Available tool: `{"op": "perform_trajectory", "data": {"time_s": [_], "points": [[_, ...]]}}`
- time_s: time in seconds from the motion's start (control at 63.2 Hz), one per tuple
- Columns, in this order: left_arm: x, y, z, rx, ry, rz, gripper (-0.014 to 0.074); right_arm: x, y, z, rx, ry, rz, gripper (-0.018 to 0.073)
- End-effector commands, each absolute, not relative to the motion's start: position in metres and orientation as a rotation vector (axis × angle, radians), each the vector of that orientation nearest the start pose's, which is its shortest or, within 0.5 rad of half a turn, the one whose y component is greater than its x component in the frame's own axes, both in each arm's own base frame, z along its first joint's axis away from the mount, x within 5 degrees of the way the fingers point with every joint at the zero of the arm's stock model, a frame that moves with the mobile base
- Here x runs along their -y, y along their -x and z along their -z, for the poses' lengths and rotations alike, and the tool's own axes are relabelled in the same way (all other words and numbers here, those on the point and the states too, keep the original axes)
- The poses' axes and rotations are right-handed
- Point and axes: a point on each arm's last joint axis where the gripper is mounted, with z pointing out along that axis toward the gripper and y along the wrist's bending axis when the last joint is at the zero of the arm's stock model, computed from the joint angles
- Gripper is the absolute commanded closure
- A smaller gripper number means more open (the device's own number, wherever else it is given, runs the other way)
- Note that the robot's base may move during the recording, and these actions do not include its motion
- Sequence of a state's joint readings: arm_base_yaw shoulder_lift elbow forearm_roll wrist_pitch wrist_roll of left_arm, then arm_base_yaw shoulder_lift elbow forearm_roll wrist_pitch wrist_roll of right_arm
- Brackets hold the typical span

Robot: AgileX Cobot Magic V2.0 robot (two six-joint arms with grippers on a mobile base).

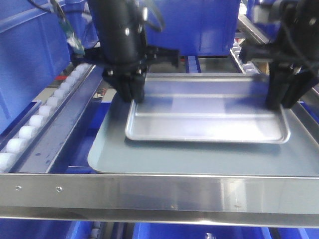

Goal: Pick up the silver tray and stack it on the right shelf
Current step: 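Open both grippers and lift them away from the stacked tray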

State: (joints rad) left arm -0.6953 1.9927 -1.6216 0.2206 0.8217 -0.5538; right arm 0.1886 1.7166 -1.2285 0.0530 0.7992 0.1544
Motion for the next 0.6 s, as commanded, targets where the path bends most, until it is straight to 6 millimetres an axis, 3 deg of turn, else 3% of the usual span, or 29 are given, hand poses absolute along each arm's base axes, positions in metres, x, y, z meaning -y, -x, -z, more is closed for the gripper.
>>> {"op": "perform_trajectory", "data": {"time_s": [0.0, 0.095, 0.174, 0.332, 0.427, 0.491, 0.586], "points": [[0.269, -0.347, -0.264, -2.536, -0.372, 0.182, 0.0689, -0.069, -0.351, -0.262, -2.638, 0.040, -0.163, 0.0502], [0.266, -0.349, -0.260, -2.575, -0.328, 0.217, 0.0681, -0.068, -0.351, -0.262, -2.636, 0.038, -0.163, 0.0470], [0.264, -0.351, -0.260, -2.580, -0.339, 0.238, 0.0622, -0.068, -0.351, -0.262, -2.637, 0.038, -0.163, 0.0378], [0.260, -0.354, -0.262, -2.583, -0.333, 0.244, 0.0351, -0.068, -0.350, -0.263, -2.637, 0.038, -0.163, 0.0078], [0.259, -0.354, -0.265, -2.598, -0.333, 0.229, 0.0204, -0.068, -0.348, -0.267, -2.627, 0.038, -0.165, -0.0041], [0.259, -0.354, -0.268, -2.599, -0.326, 0.239, 0.0161, -0.067, -0.346, -0.273, -2.609, 0.039, -0.168, -0.0048], [0.258, -0.350, -0.282, -2.571, -0.320, 0.272, 0.0173, -0.066, -0.339, -0.289, -2.562, 0.039, -0.177, -0.0027]]}}
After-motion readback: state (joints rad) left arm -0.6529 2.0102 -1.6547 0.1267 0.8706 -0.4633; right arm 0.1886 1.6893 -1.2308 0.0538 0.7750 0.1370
